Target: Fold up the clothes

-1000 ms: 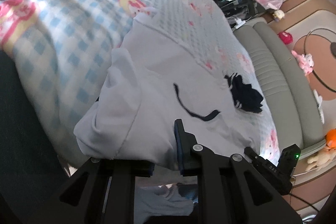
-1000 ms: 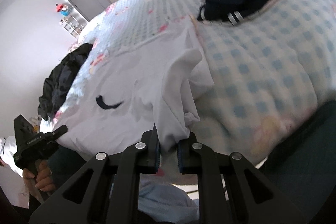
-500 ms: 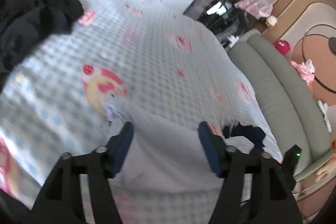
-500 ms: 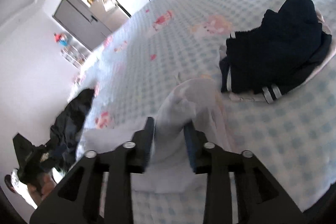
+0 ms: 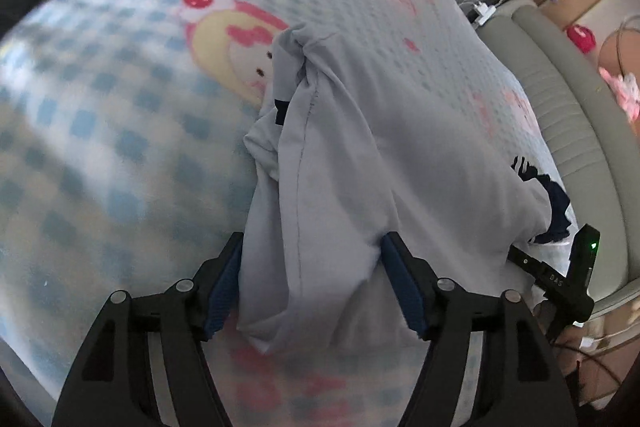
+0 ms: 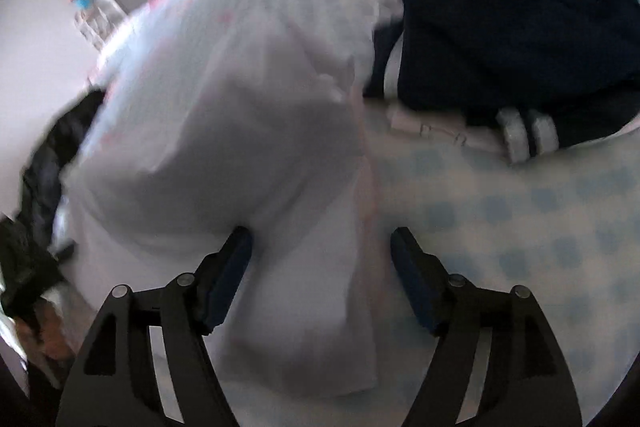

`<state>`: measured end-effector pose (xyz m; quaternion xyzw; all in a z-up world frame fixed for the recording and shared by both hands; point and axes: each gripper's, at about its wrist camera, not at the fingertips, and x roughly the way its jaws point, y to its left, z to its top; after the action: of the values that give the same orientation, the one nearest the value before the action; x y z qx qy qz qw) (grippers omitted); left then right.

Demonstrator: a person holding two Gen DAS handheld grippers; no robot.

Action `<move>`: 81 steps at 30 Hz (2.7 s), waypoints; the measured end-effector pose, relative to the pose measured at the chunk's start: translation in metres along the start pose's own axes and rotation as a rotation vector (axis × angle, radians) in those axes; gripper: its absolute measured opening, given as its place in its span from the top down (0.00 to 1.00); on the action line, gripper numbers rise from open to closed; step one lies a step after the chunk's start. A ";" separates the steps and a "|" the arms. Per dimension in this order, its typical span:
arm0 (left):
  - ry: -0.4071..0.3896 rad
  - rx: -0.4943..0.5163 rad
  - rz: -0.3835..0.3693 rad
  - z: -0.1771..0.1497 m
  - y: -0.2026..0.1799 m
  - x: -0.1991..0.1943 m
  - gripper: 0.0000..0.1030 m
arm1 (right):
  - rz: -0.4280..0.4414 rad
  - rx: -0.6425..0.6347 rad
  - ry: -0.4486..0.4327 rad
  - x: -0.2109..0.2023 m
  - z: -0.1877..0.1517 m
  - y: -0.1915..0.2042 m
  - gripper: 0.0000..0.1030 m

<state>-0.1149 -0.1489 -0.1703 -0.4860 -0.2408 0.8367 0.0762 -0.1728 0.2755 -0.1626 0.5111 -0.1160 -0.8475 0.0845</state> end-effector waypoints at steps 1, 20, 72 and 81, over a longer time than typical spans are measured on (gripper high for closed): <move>-0.001 0.009 0.006 0.000 -0.002 0.000 0.72 | 0.010 -0.008 -0.019 -0.003 -0.002 0.001 0.42; 0.045 -0.005 0.040 -0.033 0.025 -0.065 0.62 | 0.055 -0.046 0.048 -0.087 -0.074 -0.010 0.72; -0.197 0.087 0.051 0.031 -0.045 -0.021 0.36 | 0.125 -0.021 -0.066 -0.028 -0.002 -0.012 0.35; -0.103 0.064 0.014 0.021 -0.022 0.013 0.72 | 0.137 -0.008 -0.063 -0.010 0.007 -0.008 0.62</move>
<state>-0.1417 -0.1318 -0.1609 -0.4410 -0.2144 0.8684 0.0734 -0.1742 0.2863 -0.1531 0.4748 -0.1500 -0.8558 0.1404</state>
